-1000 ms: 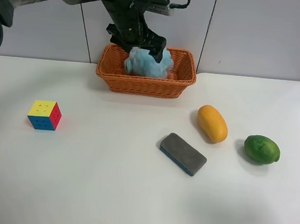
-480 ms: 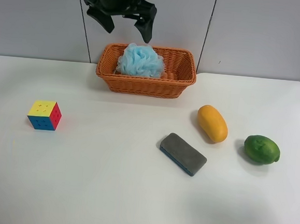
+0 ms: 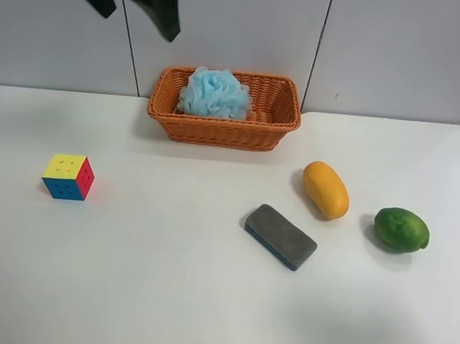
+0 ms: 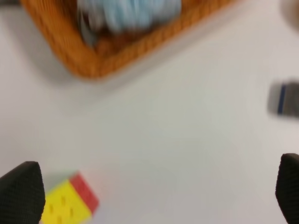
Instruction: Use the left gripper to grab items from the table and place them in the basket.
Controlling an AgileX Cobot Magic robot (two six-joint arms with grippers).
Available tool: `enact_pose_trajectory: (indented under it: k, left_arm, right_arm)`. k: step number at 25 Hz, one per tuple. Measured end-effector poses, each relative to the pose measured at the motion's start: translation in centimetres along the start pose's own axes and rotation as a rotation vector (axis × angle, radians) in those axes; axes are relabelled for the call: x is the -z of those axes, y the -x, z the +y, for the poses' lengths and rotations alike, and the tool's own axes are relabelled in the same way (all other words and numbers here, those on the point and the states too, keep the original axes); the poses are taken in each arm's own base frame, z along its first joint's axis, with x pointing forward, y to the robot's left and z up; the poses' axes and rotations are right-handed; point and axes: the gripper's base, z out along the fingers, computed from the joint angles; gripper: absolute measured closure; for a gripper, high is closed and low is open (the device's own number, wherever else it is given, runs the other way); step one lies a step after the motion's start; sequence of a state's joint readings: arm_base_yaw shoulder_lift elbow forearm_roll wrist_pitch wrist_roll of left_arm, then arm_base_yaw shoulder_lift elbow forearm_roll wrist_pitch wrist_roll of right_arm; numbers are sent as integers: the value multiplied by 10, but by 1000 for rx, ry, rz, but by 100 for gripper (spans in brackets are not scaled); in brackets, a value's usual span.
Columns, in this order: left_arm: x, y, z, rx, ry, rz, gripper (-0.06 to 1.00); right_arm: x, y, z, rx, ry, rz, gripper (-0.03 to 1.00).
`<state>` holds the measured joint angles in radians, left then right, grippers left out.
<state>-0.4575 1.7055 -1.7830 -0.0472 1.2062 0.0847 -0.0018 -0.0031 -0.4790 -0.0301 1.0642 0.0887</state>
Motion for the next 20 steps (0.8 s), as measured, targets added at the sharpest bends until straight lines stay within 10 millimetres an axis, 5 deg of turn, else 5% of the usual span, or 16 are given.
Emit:
enact_pose_trajectory:
  k: [14, 20]
  left_arm:
    - [93, -224, -19, -12, 19, -216, -4]
    - [108, -292, -24, -18, 29, -341, -4]
  right_arm:
    - [0, 0, 0, 0, 0, 0, -2]
    - [0, 0, 0, 0, 0, 0, -2]
